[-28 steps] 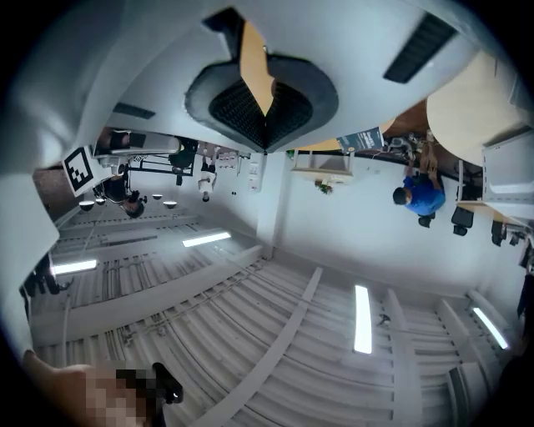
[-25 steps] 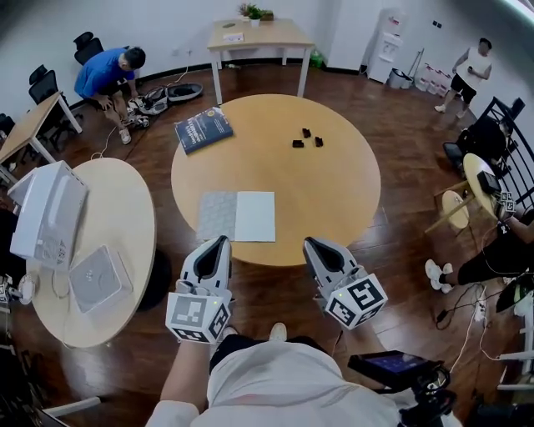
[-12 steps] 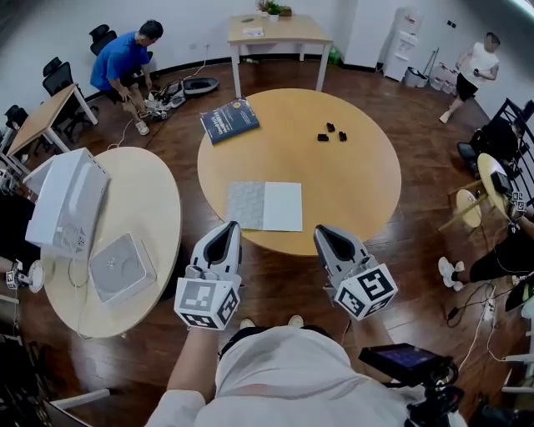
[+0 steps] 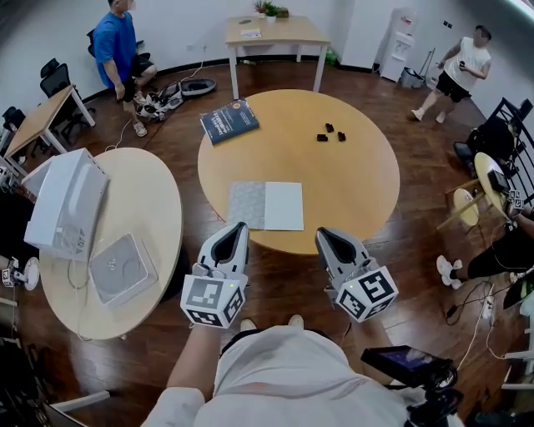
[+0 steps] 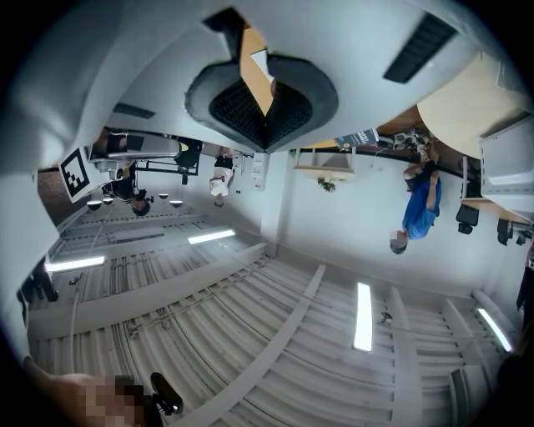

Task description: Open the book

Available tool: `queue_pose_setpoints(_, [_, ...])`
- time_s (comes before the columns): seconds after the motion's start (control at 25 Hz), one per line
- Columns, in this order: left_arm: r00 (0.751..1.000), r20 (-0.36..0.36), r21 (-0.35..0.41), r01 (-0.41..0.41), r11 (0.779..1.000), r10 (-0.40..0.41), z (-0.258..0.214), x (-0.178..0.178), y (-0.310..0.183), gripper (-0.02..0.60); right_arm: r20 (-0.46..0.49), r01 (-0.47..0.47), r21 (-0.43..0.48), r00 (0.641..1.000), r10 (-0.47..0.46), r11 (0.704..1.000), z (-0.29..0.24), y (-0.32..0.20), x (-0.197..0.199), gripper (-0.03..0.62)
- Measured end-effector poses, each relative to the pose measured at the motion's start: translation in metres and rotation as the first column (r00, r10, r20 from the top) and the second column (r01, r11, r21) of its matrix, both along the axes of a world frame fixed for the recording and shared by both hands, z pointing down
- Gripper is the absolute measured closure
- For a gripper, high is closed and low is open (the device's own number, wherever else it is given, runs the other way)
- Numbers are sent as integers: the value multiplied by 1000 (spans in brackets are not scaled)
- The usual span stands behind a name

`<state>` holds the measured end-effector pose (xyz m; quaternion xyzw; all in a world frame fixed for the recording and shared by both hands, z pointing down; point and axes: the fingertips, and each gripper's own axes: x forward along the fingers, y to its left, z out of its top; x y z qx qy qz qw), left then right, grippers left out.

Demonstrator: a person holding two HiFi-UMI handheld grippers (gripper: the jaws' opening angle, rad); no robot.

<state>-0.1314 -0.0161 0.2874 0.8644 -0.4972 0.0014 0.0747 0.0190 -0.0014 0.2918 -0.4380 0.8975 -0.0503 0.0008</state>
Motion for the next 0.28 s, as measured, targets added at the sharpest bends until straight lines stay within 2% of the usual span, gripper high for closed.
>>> queue_pose_setpoints(0.28, [1000, 8, 7, -12, 1000, 12, -5, 3, 2, 571, 0, 2, -3, 1000, -2, 1000, -2, 2, -2, 597])
